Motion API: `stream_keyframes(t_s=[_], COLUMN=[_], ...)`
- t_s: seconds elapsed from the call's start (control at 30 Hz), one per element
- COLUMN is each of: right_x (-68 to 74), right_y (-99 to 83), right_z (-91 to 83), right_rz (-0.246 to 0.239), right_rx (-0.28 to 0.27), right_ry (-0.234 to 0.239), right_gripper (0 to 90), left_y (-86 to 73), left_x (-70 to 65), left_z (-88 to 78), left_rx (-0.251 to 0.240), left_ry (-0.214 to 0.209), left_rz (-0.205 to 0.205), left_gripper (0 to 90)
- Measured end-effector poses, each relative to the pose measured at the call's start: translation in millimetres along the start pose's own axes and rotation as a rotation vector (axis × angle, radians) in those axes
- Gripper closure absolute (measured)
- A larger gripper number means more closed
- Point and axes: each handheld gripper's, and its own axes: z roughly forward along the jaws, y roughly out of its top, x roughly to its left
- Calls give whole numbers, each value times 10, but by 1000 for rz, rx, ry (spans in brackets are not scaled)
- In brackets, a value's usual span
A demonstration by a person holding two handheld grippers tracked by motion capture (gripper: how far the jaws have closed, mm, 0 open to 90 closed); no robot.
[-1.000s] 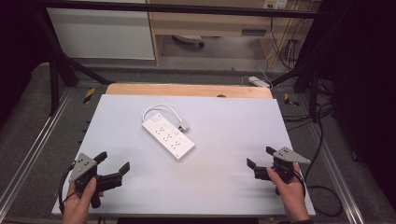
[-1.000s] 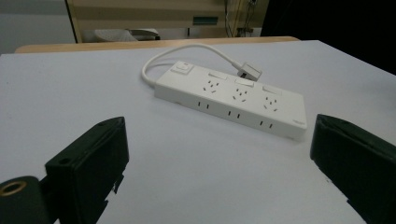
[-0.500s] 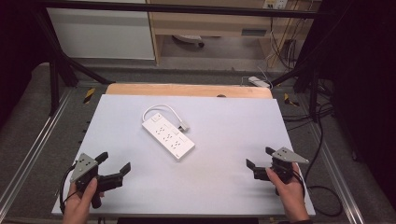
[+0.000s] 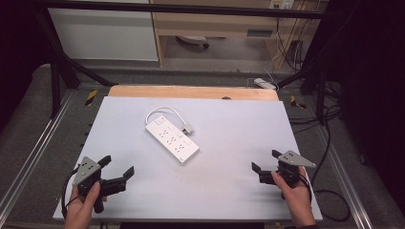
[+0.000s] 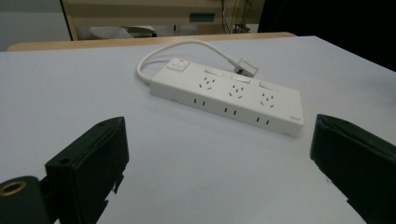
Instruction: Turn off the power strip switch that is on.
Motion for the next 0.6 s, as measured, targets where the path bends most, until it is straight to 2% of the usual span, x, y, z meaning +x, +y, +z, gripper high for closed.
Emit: stream_keyframes(t_s=[0.6], right_x=[72], right_y=[53], right_z=[-9], right_rz=[-8], right_rx=[-8], right_ry=[16], right_gripper=[34], left_y=[-1], left_x=[-3], left_z=[1], left_rx=[3], left_ry=[-2], left_rz=[3], left_gripper=[43])
